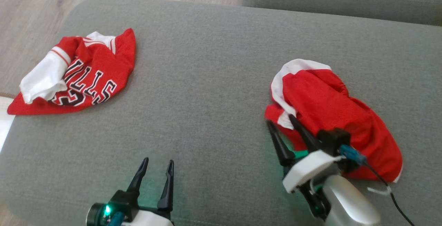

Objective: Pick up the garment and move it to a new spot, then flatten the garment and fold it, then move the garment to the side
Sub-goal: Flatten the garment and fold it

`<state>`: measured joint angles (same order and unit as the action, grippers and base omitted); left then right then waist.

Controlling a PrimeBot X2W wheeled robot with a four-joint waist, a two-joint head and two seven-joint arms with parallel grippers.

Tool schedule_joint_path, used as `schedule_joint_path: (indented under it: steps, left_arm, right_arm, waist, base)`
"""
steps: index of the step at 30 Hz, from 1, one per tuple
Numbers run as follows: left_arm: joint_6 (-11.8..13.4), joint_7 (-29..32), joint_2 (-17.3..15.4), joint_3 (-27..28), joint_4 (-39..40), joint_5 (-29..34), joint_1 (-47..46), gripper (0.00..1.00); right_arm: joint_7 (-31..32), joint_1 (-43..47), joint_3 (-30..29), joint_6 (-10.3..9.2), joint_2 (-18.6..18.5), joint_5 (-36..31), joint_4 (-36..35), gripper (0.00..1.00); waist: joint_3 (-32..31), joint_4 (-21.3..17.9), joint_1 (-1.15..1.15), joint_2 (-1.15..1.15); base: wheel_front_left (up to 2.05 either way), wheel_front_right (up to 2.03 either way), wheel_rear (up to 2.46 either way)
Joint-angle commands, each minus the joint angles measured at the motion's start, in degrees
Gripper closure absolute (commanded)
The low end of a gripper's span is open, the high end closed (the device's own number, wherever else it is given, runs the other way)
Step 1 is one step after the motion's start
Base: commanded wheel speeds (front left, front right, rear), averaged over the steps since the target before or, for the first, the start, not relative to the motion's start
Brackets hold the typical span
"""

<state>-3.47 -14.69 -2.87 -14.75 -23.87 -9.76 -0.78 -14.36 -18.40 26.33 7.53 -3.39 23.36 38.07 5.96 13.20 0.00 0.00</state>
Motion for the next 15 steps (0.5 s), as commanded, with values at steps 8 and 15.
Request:
schedule_joint_path:
  steps: [8,15]
  left_arm:
    - [0.3,-0.3,0.0,1.4,0.8,-0.8,-1.4,0.0]
    - [0.5,-0.3,0.0,0.9,0.5,-1.0,-2.1,0.0]
  right_arm:
    - [-0.6,0.9,-5.1,-0.04,0.5,-6.2,-0.2,0.0]
    - [-0.6,-1.1,-3.3,-0.04,0.5,-6.2,1.8,0.0]
  waist:
    - [0.3,-0.3,0.0,0.0]
    - [1.1,1.4,0.0,0.0]
  base:
    - [0.0,0.0,0.0]
    - [0.0,0.0,0.0]
